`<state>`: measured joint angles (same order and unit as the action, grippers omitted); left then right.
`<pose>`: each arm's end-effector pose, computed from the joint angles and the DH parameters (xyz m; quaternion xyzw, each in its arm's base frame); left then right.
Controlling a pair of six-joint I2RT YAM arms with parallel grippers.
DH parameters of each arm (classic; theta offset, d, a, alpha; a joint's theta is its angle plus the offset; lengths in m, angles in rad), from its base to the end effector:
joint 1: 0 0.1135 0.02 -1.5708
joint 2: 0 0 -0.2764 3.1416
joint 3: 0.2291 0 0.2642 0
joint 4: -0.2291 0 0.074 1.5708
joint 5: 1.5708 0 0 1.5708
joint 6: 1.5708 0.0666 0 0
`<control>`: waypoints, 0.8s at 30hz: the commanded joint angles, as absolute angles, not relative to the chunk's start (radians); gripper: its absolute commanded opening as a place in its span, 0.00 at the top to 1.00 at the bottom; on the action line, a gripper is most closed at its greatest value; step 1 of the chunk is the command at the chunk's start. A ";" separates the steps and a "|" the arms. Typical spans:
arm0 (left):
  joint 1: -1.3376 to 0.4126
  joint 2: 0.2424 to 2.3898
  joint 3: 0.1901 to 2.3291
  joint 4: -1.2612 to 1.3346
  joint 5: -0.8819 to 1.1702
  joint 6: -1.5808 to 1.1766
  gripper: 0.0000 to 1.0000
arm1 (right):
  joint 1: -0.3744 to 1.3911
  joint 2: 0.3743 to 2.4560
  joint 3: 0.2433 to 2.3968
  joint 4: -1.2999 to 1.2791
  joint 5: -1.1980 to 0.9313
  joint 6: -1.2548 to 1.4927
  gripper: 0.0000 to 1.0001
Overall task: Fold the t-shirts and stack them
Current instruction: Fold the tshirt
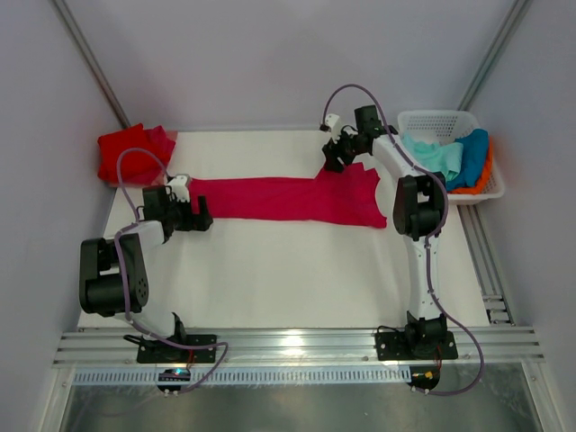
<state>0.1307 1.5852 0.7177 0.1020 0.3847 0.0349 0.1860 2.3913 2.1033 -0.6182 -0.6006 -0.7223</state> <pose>0.3344 0.0187 0.1384 0.0316 0.9056 -0.1435 0.3979 0.5487 0.1416 0.1849 -0.4829 0.7691 0.1871 0.3746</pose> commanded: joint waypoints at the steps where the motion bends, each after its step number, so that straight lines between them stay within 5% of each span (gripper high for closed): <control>1: 0.127 1.586 0.752 0.112 0.382 0.048 0.01 | 0.187 2.372 2.108 -0.637 -0.655 -0.759 0.35; 17: 0.127 1.603 0.772 0.095 0.383 0.048 0.01 | 0.195 2.404 2.148 -0.699 -0.669 -0.790 0.34; 22: 0.126 1.611 0.778 0.089 0.385 0.048 0.01 | 0.210 2.411 2.146 -0.744 -0.651 -0.847 0.97; 24: 0.126 1.611 0.779 0.087 0.383 0.049 0.01 | 0.212 2.413 2.148 -0.744 -0.647 -0.845 0.97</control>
<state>0.1307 1.6070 0.7395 0.0891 0.3843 0.0349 0.1974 2.4035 2.1059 -0.7200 -0.6346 -0.8108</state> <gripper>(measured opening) 0.991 0.036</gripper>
